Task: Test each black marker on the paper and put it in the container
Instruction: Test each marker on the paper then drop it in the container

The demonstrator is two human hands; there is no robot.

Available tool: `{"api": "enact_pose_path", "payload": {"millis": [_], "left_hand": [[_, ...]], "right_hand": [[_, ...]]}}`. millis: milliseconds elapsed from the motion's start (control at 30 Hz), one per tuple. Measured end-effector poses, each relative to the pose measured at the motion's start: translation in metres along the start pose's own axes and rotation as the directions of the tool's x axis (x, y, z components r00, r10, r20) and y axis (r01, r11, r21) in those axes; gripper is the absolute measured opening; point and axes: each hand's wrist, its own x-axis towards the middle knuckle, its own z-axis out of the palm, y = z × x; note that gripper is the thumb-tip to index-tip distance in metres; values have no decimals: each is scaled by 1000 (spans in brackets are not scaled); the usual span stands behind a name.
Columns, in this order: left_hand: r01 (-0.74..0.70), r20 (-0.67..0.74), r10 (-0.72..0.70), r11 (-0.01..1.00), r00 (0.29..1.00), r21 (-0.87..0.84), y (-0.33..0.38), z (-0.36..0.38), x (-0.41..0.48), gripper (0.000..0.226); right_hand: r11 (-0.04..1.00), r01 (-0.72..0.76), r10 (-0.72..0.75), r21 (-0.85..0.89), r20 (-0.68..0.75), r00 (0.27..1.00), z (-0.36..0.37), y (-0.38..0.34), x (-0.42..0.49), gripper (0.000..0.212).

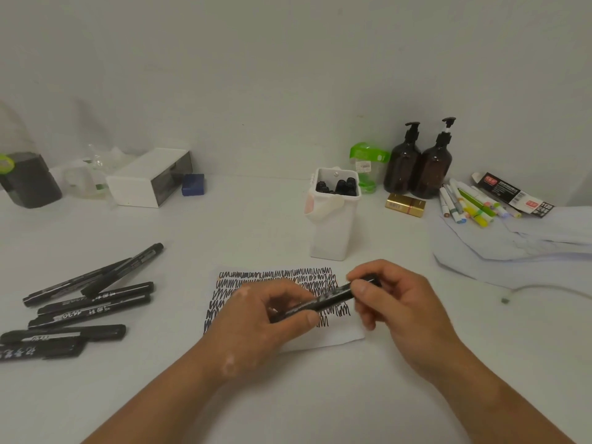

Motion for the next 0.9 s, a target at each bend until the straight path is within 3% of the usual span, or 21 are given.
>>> {"api": "enact_pose_path", "payload": {"millis": [100,200,300,467,667,800,900], "left_hand": [[46,-55,-47,999,997,-24,-2,-5,1,19],[70,-151,-71,997,986,-16,-7,-10,3,6],[89,-260,-84,996,962,8,-10,-16,5,4],[153,-393,-86,978,916,142,-16,-27,7,7],[197,-443,-70,949,894,247,-22,-35,11,8],[207,-437,-86,949,895,237,-26,-36,11,10],[213,-448,-93,951,889,224,-27,-36,12,10]], "right_hand": [[997,-15,28,79,-174,984,-22,1,8,11],[992,-27,66,120,-337,939,-44,5,14,28],[993,-13,66,119,-456,888,-57,-1,16,26],[989,146,-106,27,-563,820,-62,-46,34,18],[863,215,-414,-457,-397,819,-50,-125,104,5],[633,140,-419,-761,-185,889,-31,-131,158,8],[497,130,-382,-858,-82,921,-22,-119,187,10]]}}
